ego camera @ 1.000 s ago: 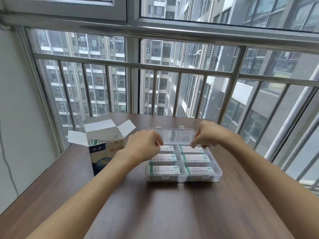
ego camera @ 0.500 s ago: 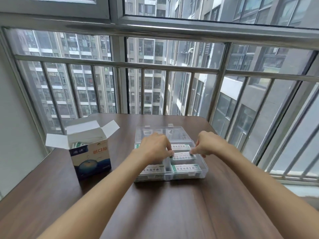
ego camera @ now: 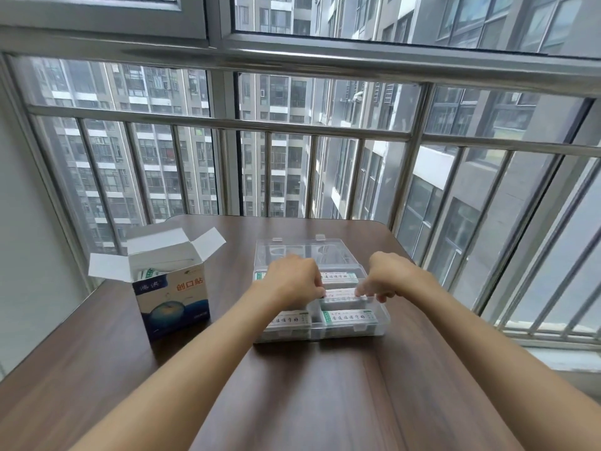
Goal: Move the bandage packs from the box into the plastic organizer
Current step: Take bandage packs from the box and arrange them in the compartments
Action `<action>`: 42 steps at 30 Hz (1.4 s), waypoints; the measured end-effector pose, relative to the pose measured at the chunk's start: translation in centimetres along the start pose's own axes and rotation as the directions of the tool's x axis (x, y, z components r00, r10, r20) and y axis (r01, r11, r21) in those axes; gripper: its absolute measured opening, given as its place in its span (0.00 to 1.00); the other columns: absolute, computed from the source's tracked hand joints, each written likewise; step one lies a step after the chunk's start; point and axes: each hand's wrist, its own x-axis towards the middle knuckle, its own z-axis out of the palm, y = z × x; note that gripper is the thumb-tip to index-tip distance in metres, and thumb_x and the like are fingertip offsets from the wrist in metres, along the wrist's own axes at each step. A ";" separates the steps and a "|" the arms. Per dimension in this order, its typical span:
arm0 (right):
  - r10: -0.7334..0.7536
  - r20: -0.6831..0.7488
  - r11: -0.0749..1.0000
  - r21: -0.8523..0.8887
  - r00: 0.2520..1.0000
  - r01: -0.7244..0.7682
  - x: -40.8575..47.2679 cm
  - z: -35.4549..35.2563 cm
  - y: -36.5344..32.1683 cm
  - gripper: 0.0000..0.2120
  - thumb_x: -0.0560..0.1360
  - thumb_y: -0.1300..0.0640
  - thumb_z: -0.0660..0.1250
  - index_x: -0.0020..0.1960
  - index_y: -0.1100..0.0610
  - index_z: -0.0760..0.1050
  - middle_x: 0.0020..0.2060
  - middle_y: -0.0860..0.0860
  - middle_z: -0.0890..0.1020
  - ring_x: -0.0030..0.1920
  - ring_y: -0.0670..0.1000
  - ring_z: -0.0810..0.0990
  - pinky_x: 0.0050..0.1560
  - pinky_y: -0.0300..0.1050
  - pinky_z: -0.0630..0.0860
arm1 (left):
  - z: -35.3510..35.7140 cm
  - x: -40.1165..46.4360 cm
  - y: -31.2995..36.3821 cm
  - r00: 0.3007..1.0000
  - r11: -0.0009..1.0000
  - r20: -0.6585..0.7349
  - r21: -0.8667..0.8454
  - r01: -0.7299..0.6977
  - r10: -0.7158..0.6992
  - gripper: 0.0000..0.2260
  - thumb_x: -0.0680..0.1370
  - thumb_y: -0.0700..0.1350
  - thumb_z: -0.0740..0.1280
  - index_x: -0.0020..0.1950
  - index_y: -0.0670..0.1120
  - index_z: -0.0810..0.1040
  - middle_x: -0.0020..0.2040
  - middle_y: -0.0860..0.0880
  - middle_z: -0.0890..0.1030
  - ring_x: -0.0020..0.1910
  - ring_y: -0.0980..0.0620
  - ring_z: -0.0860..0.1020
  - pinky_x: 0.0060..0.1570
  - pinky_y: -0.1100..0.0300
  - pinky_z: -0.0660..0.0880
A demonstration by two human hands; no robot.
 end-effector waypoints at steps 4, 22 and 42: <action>-0.011 -0.111 1.000 -0.010 0.994 0.010 -1.1 -0.6 0.3 0.07 0.71 0.56 0.68 0.36 0.57 0.79 0.22 0.47 0.77 0.28 0.44 0.74 0.33 0.39 0.71 | -0.7 -0.7 0.3 0.999 0.999 -0.044 -0.049 0.019 -0.021 0.10 0.77 0.52 0.66 0.54 0.51 0.83 0.50 0.51 0.82 0.53 0.50 0.77 0.42 0.59 0.68; -0.691 -0.442 0.688 -0.161 0.572 0.708 -5.7 3.3 -15.5 0.22 0.78 0.48 0.62 0.71 0.45 0.66 0.51 0.49 0.74 0.55 0.52 0.73 0.48 0.47 0.71 | -3.9 -14.5 -14.5 0.600 0.707 -0.432 -0.615 0.350 -0.673 0.12 0.77 0.43 0.67 0.61 0.48 0.77 0.70 0.45 0.70 0.70 0.46 0.65 0.64 0.52 0.63; -0.753 -0.436 0.636 -0.292 0.492 0.714 -6.8 5.9 -17.3 0.11 0.71 0.65 0.65 0.49 0.55 0.81 0.44 0.52 0.82 0.48 0.56 0.79 0.39 0.47 0.73 | -1.6 -15.6 -13.2 0.704 0.610 -0.549 -0.765 -0.206 -0.451 0.21 0.73 0.32 0.69 0.58 0.56 0.78 0.53 0.68 0.79 0.57 0.73 0.74 0.56 0.79 0.65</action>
